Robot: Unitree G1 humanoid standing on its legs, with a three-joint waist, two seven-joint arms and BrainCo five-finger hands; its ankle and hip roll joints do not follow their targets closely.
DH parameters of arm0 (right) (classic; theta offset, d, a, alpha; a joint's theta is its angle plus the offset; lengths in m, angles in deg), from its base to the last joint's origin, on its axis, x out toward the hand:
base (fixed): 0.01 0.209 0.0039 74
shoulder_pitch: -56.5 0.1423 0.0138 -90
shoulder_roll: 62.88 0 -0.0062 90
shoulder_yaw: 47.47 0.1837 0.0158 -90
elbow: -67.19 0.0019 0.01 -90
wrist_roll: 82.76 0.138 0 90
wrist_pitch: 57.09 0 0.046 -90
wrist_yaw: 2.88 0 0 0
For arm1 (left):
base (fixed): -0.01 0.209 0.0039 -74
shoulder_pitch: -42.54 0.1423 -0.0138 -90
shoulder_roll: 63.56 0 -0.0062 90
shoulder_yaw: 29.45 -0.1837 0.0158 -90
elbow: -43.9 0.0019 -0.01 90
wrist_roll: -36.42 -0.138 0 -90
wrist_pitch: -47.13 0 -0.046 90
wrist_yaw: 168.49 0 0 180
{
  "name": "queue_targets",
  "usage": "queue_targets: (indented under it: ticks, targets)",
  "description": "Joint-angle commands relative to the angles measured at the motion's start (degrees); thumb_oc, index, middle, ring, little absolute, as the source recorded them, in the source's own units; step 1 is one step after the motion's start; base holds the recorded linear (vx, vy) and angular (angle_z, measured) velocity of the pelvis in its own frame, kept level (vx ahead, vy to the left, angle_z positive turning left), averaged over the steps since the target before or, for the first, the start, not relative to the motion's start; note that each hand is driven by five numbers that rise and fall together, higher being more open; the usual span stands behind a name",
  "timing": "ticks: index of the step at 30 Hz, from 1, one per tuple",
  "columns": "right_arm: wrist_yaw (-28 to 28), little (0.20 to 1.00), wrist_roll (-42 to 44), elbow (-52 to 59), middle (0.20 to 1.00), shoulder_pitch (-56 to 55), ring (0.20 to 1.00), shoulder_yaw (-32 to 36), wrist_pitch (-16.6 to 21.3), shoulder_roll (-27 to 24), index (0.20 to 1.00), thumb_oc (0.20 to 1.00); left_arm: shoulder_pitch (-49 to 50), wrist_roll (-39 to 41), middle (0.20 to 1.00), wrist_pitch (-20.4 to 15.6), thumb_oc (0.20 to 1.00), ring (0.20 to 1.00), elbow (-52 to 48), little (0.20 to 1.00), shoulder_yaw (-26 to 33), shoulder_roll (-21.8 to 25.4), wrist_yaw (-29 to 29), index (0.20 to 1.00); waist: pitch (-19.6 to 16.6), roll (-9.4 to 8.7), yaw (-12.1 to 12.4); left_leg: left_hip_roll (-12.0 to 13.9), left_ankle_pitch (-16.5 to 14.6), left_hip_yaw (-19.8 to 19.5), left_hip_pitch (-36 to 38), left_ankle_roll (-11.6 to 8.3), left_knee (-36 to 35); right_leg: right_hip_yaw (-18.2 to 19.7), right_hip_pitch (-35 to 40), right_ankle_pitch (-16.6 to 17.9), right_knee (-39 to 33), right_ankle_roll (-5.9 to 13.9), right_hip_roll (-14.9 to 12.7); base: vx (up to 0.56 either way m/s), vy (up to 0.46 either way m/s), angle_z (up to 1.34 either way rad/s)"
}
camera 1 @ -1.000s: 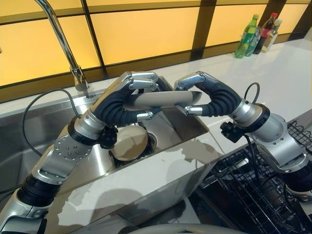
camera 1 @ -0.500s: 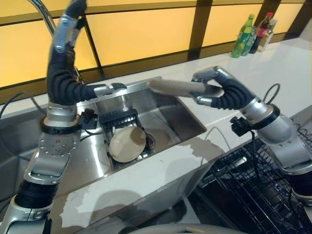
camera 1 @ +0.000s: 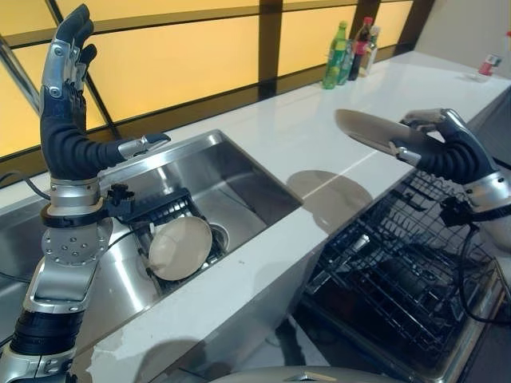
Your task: Pick up plates and place into dishwasher.
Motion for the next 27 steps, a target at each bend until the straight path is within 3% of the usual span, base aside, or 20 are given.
queue_targets:
  ticks: [1, 7, 14, 21, 27]
  targets:
    - [-4.73, 0.2, -1.32, -0.79, 0.2, -0.47, 0.2, 5.32, 0.36, -3.17, 0.2, 0.2, -1.25, 0.07, 1.0, 0.09, 1.0, 1.0, 4.92, 1.0, 1.91, 1.32, 0.07, 1.0, -2.01, 0.5, -2.25, -1.04, -7.01, -1.04, 0.64, 2.46, 0.83, -1.19, -4.66, 0.98, 3.67, 1.95, 1.04, 0.0, -0.032, -0.31]
    - [-5.29, 0.2, 1.08, -3.87, 0.2, -8.47, 0.2, 10.95, 0.49, 1.88, 0.2, 0.2, -0.57, -1.2, 1.0, 1.15, 1.0, 1.0, 10.64, 1.0, 2.96, 1.58, -1.08, 1.0, -0.2, 0.32, -6.3, -0.93, -7.74, 2.31, 1.96, 3.11, 0.61, 1.06, -6.58, 2.96, 3.75, 3.6, 0.37, 0.01, -0.072, -0.36]
    - [-2.69, 0.2, 4.99, -9.79, 0.2, -12.65, 0.2, 11.23, 1.87, 6.75, 0.2, 0.2, 0.65, -2.19, 1.0, 2.22, 1.0, 1.0, 13.37, 1.0, 4.87, 1.08, -2.58, 1.0, 1.38, 0.65, -8.3, -0.07, -7.67, 5.3, 1.73, 3.32, 0.5, 1.66, -8.91, 3.46, 4.09, 3.7, 0.89, 0.0, -0.164, -0.56]
    - [-3.81, 0.2, 6.96, -15.14, 0.2, -10.71, 0.2, 7.08, 0.38, 8.69, 0.2, 0.2, 1.14, -3.66, 1.0, 3.69, 1.0, 1.0, 12.61, 1.0, 4.51, 0.57, -2.45, 1.0, 3.75, 1.81, -7.55, 0.97, -6.77, 3.8, -1.25, 2.52, 1.89, 2.49, -10.81, 2.94, 4.43, 1.96, 2.91, 0.0, -0.227, -0.11]
    - [-3.81, 0.2, 6.41, -18.28, 0.2, -4.48, 0.2, 2.35, -2.12, 6.35, 0.2, 0.2, -0.95, -3.84, 1.0, 4.84, 1.0, 1.0, 11.92, 1.0, 3.17, 1.91, -3.95, 1.0, 6.25, 3.56, -5.99, 2.21, -4.88, 2.36, -5.34, 1.09, 2.69, 1.68, -12.96, 2.78, 4.23, 0.32, 4.19, -0.07, -0.166, 0.04]
